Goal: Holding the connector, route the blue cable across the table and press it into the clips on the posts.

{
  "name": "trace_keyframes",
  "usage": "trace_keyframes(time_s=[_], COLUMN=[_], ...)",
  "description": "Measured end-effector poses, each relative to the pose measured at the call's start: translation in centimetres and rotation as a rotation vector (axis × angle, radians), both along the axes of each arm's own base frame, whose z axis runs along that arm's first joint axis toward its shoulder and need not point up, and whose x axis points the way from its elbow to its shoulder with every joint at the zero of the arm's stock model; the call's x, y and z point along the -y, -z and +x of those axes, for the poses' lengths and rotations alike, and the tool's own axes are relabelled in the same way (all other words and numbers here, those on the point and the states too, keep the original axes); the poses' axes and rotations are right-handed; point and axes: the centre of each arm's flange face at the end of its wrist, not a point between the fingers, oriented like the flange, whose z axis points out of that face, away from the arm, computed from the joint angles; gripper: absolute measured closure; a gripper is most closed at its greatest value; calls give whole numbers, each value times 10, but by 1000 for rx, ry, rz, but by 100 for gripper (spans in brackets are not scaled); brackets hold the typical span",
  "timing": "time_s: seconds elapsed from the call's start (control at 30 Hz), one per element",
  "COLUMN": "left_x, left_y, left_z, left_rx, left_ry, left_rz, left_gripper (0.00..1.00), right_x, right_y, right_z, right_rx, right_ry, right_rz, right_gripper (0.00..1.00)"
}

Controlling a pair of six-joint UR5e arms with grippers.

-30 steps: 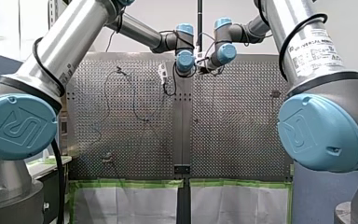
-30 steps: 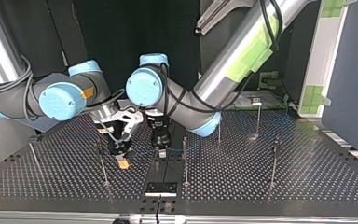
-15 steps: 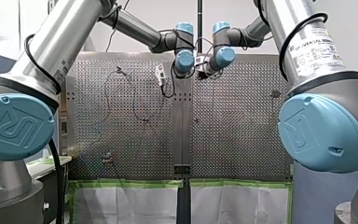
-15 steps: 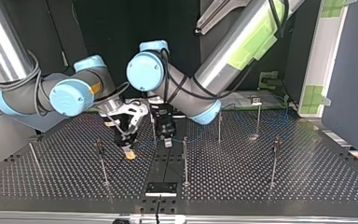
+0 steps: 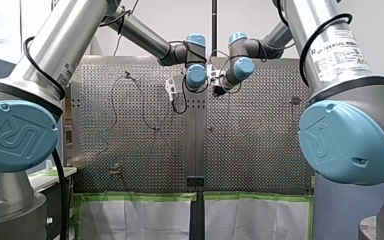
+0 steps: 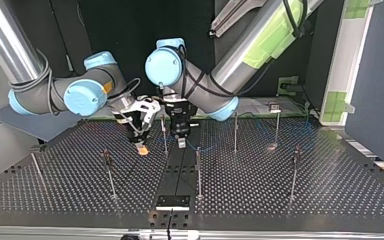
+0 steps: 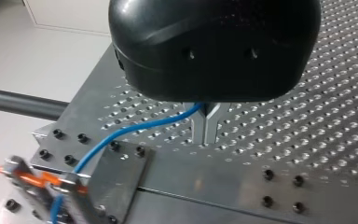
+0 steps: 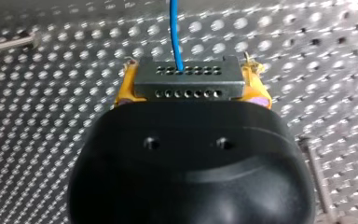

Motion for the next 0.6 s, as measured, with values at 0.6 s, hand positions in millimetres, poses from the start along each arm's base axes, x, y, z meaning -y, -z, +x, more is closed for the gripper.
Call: trace_keyframes(time_s=[0.6], left_x=[-4], left_y=[52], left_z=[-14], left_rx=[-2], left_ry=[49], left_rz=[83], left_gripper=[100], right_x=[-13], right_y=[59], right_z=[-23], right_rx=[-124], right_ry=[-3], right_rz=[30], right_gripper=[100])
